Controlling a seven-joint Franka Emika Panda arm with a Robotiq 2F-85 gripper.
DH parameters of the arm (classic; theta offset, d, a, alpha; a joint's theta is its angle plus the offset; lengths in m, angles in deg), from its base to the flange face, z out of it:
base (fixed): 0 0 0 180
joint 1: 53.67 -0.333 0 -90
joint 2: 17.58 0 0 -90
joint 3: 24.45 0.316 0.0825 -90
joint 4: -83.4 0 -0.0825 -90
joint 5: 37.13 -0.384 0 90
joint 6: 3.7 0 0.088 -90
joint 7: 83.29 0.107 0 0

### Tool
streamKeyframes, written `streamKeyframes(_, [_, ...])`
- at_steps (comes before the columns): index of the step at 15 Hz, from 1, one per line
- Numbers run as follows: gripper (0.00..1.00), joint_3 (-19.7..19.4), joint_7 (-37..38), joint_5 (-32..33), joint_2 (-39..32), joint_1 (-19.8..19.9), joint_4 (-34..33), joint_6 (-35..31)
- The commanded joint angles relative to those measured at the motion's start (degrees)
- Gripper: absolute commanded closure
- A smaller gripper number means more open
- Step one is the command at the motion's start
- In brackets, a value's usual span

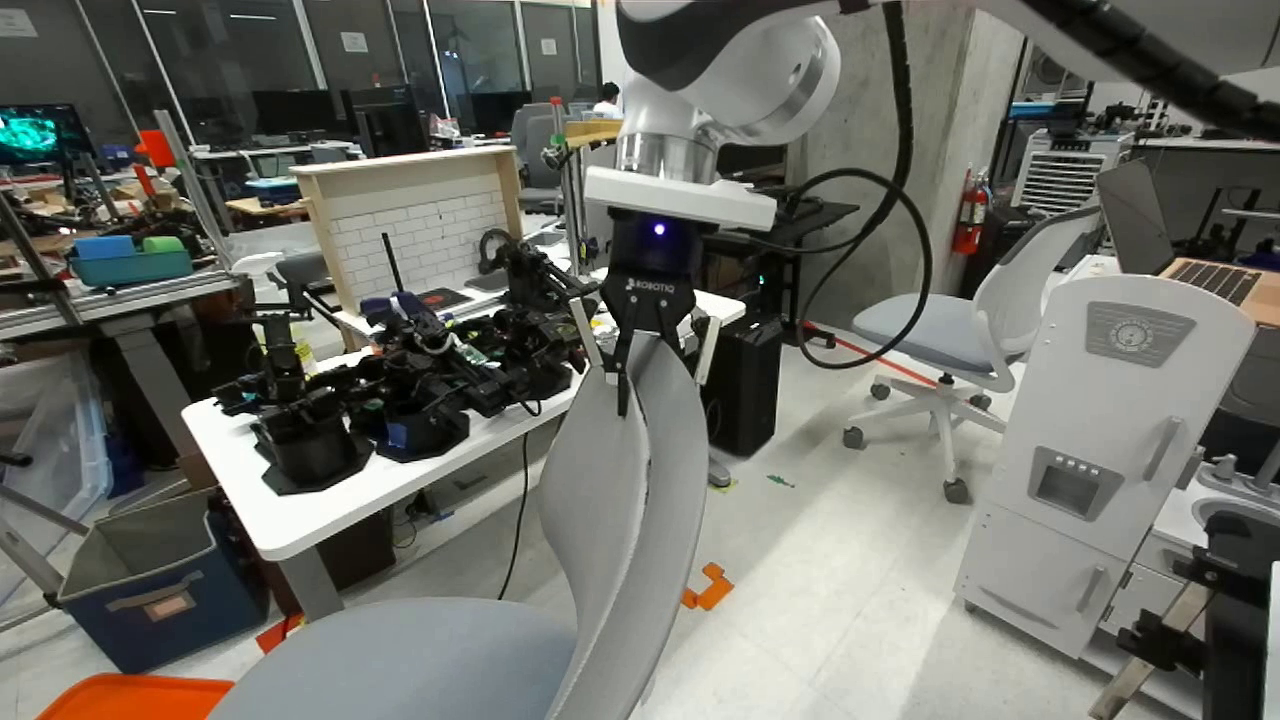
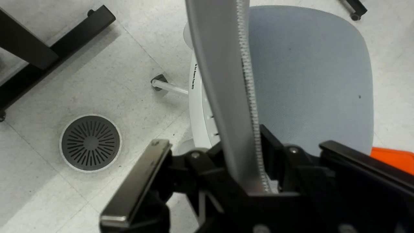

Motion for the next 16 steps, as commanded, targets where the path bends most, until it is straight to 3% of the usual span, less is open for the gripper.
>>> streamKeyframes(1, [0.95, -0.5, 5.8, 0.7, -2.3, -0.9, 0.8, -0.4])
streamKeyframes(2, [0.95, -0.6, 6.1, 0.9, -2.3, -1.3, 0.8, -0.5])
streamKeyframes(3, [0.56, -0.6, 5.5, 1.2, -2.3, -1.7, 0.8, -1.0])
streamKeyframes(4, [0.54, 0.5, 2.5, 0.5, -0.1, -0.9, -0.2, 0.1])
streamKeyframes(5, [0.74, 0.6, 2.5, 0.5, 0.4, -0.9, 0.6, -0.1])
streamKeyframes(7, [0.58, 0.5, 2.5, 0.6, 0.1, -0.9, 0.0, 0.1])
streamKeyframes(10, [0.54, 0.5, 2.5, 0.6, 0.0, -0.8, -0.1, 0.2])
streamKeyframes(11, [0.29, 0.5, 2.5, 0.6, 0.0, -0.8, -0.1, 0.2])
streamKeyframes(12, [0.27, 0.1, 1.5, 1.1, -0.3, -0.5, -0.4, -0.3])
streamKeyframes(14, [0.13, -0.4, 0.0, 1.7, -1.0, 0.6, -0.5, -0.8])
streamKeyframes(15, [0.57, -0.9, -0.9, 2.1, -1.5, 1.5, -0.5, -1.1])
streamKeyframes(16, [0.52, -1.1, -1.8, 2.1, -2.3, 2.4, -0.5, -1.7])
